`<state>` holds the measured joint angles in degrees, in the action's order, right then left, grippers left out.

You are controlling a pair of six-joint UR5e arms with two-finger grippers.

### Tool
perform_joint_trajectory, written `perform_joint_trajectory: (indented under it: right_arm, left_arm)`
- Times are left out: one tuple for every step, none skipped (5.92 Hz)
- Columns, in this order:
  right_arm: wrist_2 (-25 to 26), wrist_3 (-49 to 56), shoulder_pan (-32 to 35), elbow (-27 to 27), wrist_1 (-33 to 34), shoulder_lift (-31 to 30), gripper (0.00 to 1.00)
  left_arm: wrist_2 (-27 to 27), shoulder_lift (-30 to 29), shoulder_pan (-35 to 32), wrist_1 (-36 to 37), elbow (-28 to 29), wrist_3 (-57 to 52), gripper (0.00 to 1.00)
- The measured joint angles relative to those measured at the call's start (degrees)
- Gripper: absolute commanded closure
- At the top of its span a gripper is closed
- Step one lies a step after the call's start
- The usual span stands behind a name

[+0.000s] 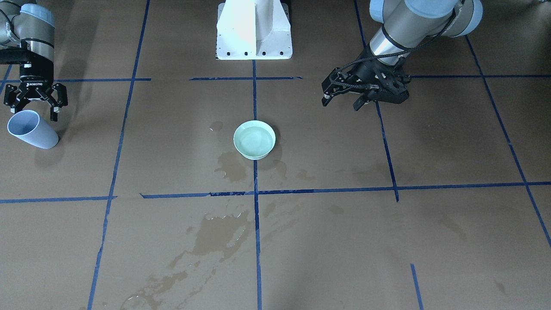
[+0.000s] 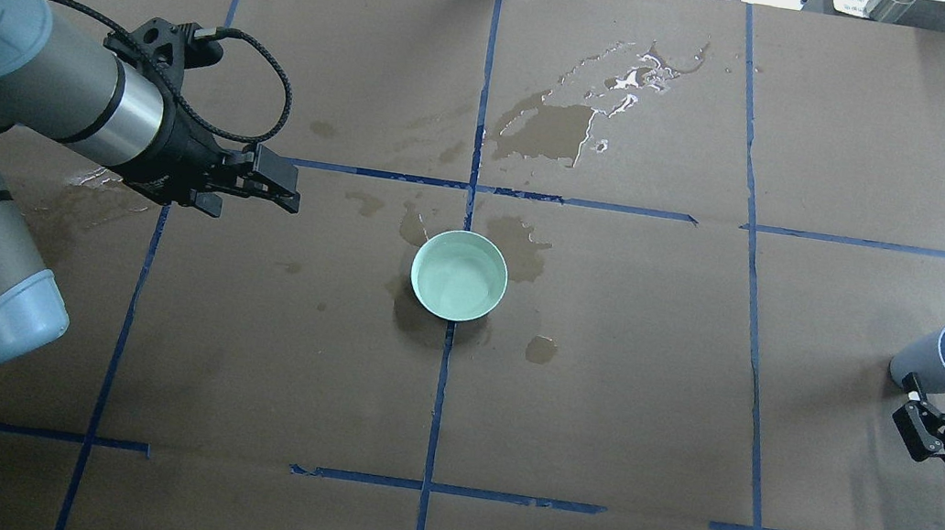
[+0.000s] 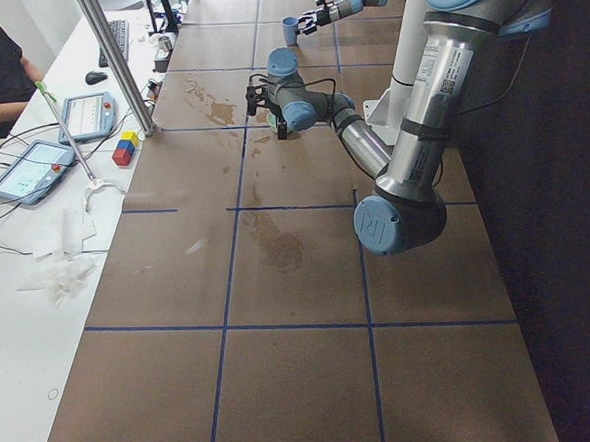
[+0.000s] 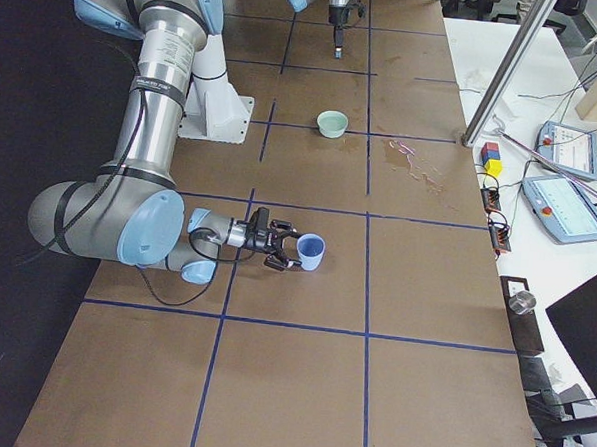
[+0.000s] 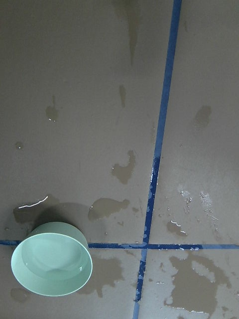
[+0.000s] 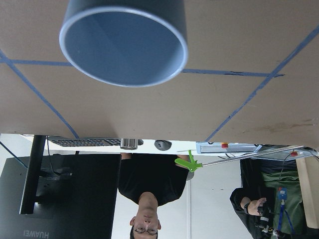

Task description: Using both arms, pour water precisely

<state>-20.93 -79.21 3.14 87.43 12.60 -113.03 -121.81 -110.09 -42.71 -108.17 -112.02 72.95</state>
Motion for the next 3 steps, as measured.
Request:
perform_joint_trajectory:
  right_arm:
    - [-0.3,1.0,0.0,-0.9,-0.8,0.3,0.03]
    - [-0.7,1.3,0.2,-1.5,-1.1,0.4,0.03]
    - [-1.0,1.4,0.4,-1.8,-1.2,0.5,0.03]
  left_arm:
    - [0.0,0.2,-0.1,0.0,-0.1,0.0,0.00]
    - [0.0,0.4,-0.2,0.0,-0.3,0.0,0.00]
    - [0.0,0.5,-0.3,0.0,-0.3,0.0,0.00]
